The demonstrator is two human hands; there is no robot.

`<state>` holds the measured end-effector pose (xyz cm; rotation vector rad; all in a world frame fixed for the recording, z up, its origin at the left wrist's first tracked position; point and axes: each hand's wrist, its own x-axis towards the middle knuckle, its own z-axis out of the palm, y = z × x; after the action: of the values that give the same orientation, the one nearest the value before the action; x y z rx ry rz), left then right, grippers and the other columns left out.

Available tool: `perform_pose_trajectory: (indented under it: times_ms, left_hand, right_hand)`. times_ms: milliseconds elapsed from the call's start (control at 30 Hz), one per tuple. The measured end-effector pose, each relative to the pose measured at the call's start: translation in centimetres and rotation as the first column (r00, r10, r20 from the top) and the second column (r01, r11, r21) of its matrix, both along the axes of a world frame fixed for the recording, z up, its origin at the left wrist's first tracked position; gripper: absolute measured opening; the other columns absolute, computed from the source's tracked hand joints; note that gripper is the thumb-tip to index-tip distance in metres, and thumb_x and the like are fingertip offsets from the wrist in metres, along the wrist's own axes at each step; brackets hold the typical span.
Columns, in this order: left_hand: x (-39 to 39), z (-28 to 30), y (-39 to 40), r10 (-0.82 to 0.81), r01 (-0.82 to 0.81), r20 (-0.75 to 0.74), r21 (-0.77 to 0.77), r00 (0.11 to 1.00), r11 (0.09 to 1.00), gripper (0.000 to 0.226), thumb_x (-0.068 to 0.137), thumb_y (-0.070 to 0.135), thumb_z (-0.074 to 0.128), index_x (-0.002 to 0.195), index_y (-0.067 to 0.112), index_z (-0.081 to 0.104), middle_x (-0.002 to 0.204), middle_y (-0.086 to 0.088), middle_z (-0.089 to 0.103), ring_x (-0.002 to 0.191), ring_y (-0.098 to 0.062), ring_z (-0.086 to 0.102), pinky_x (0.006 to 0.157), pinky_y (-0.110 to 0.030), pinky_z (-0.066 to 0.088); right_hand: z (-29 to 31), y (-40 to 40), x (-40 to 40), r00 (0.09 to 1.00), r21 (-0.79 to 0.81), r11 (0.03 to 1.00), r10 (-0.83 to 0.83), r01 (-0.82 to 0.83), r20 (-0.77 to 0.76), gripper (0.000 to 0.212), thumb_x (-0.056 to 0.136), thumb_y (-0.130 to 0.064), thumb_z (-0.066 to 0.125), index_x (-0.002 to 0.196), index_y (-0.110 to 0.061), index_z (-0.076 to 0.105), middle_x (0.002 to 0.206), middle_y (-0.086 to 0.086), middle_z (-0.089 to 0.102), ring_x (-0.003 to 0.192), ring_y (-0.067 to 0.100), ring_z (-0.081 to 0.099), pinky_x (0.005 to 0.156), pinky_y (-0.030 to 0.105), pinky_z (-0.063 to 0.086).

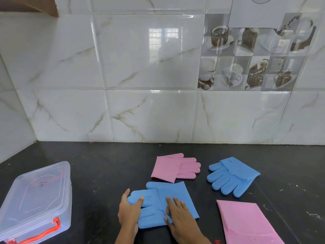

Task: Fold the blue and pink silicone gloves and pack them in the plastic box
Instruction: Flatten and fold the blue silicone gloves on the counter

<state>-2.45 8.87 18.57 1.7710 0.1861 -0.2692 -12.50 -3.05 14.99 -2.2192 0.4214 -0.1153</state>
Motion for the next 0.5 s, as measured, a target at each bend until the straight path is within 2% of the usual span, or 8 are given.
perform_pose_trajectory:
  times_ms: [67,133,200,300,367,400,467,500]
  left_hand:
    - [-0.3,0.2,0.3,0.039,-0.04,-0.029,-0.043,0.999,0.998,0.067,0.083,0.009,0.067,0.142,0.017,0.037,0.141,-0.015,0.045,0.125,-0.034,0.046,0.101,-0.042,0.039]
    - [-0.2,0.2,0.6,0.082,-0.089,-0.078,-0.1,0.994,0.991,0.068,0.08,0.006,0.069,0.141,0.015,0.039,0.14,-0.017,0.044,0.125,-0.035,0.046,0.102,-0.043,0.038]
    - [0.3,-0.2,0.7,0.107,-0.132,-0.15,-0.168,0.983,0.977,0.068,0.077,0.003,0.071,0.138,0.013,0.043,0.137,-0.018,0.047,0.122,-0.036,0.049,0.103,-0.045,0.041]
    - [1.0,-1.6,0.7,0.043,-0.119,-0.233,-0.322,0.972,0.939,0.062,0.071,-0.001,0.075,0.128,0.007,0.051,0.128,-0.021,0.055,0.112,-0.039,0.057,0.098,-0.051,0.046]
    - [1.0,-2.2,0.4,-0.002,-0.094,-0.252,-0.369,0.968,0.925,0.054,0.07,-0.001,0.075,0.12,0.002,0.056,0.12,-0.023,0.06,0.107,-0.04,0.061,0.094,-0.052,0.049]
    - [0.9,-2.2,0.3,-0.014,-0.083,-0.248,-0.379,0.969,0.922,0.05,0.071,-0.001,0.074,0.118,0.001,0.058,0.117,-0.023,0.062,0.104,-0.04,0.062,0.093,-0.052,0.05]
    - [0.4,-1.5,-0.1,-0.014,-0.066,-0.202,-0.384,0.979,0.921,0.043,0.074,0.0,0.072,0.116,0.001,0.06,0.111,-0.022,0.065,0.102,-0.039,0.063,0.091,-0.053,0.051]
    - [0.2,-1.1,-0.3,-0.007,-0.061,-0.174,-0.379,0.985,0.923,0.04,0.077,0.001,0.07,0.116,0.001,0.061,0.11,-0.021,0.066,0.102,-0.038,0.063,0.092,-0.053,0.051]
  right_hand:
    - [-0.2,0.0,0.2,0.996,-0.176,0.984,0.02,-0.034,-0.083,0.06,0.092,-0.055,-0.001,0.119,-0.026,0.044,0.128,-0.017,0.059,0.125,0.007,0.053,0.113,0.013,-0.01]
    - [-0.8,-0.7,0.5,0.994,-0.409,0.907,0.078,-0.104,-0.08,0.083,0.08,-0.071,0.007,0.141,-0.021,0.031,0.154,-0.009,0.026,0.146,0.012,0.014,0.112,0.015,-0.016]
    - [-0.7,-1.0,0.7,0.964,-0.461,0.853,0.162,-0.245,-0.213,0.102,0.067,-0.08,0.005,0.15,-0.021,0.012,0.159,-0.008,-0.001,0.147,0.013,-0.006,0.116,0.028,-0.011]
    - [1.1,-0.5,1.2,0.942,-0.44,0.856,0.143,-0.271,-0.303,0.123,0.044,-0.08,-0.011,0.151,-0.019,-0.001,0.159,-0.005,-0.009,0.147,0.015,-0.01,0.117,0.032,-0.009]
    - [1.1,-0.1,1.4,0.95,-0.458,0.859,0.094,-0.229,-0.299,0.124,0.045,-0.078,-0.016,0.151,-0.017,0.003,0.158,-0.006,-0.009,0.148,0.015,-0.004,0.118,0.032,-0.004]
    - [0.8,0.0,1.5,0.964,-0.495,0.845,0.081,-0.201,-0.253,0.121,0.052,-0.077,-0.018,0.15,-0.015,0.016,0.155,-0.008,-0.002,0.147,0.014,0.009,0.119,0.032,0.007]
    - [0.0,-0.5,1.8,0.968,-0.594,0.794,-0.029,-0.13,-0.251,0.099,0.083,-0.067,-0.014,0.121,-0.019,0.065,0.139,-0.01,0.04,0.12,0.005,0.056,0.1,0.023,0.044]
    - [-1.1,-0.3,1.9,0.972,-0.656,0.75,-0.083,-0.086,-0.222,0.089,0.092,-0.058,-0.007,0.098,-0.026,0.076,0.12,-0.013,0.062,0.097,0.002,0.069,0.085,0.018,0.052]
